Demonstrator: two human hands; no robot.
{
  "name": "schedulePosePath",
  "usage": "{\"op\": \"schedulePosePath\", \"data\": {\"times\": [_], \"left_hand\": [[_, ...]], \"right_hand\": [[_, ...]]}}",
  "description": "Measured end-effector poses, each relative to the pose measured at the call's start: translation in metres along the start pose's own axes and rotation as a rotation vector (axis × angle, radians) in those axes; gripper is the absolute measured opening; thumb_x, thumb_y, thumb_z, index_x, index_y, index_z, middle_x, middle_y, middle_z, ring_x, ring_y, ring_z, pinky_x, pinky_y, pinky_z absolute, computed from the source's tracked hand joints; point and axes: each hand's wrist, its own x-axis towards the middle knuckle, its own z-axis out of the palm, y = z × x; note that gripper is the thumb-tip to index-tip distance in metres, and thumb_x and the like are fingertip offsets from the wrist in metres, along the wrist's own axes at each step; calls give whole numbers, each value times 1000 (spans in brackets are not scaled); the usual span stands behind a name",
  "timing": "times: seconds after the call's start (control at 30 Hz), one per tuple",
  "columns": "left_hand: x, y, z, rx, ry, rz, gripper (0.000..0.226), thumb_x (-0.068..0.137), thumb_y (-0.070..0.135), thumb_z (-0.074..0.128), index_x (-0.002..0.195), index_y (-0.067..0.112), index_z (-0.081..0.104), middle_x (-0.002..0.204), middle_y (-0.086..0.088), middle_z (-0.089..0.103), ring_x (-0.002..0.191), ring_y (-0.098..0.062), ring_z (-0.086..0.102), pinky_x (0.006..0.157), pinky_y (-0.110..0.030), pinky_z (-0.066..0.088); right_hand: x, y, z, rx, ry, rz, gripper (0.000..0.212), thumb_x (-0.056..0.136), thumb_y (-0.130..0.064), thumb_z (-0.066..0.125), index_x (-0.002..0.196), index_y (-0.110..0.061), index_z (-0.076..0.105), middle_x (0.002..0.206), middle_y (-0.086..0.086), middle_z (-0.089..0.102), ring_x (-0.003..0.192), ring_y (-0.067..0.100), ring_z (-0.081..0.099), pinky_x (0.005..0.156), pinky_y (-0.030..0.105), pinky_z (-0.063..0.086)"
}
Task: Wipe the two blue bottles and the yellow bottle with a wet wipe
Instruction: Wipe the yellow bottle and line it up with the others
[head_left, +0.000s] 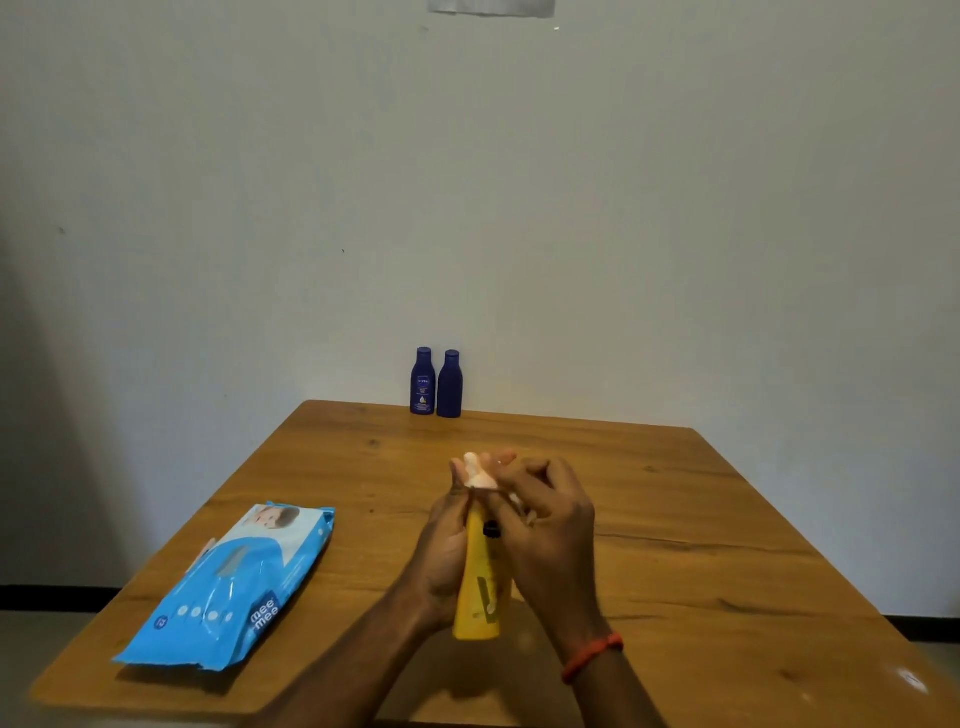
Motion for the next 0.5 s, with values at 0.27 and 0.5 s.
{"op": "schedulePosePath", "data": {"times": [0.27, 0.5], "left_hand": [[10, 18, -8, -124, -14, 64, 69, 81, 70, 49, 136, 29, 60, 88, -8, 64, 73, -19, 59, 64, -34, 51], [-4, 13, -17, 293, -65, 259, 101, 35, 69, 90, 103, -3, 73, 83, -17, 70, 72, -26, 68, 62, -32, 57]], "right_hand": [[-38, 14, -9, 153, -408, -83, 26, 79, -28, 77, 104, -32, 75, 93, -11, 61, 92, 0, 60, 78, 12, 46], [-34, 14, -33, 367, -262, 125, 14, 78, -25, 79, 86, -36, 75, 101, -12, 68, 89, 16, 67, 62, 41, 57]]}}
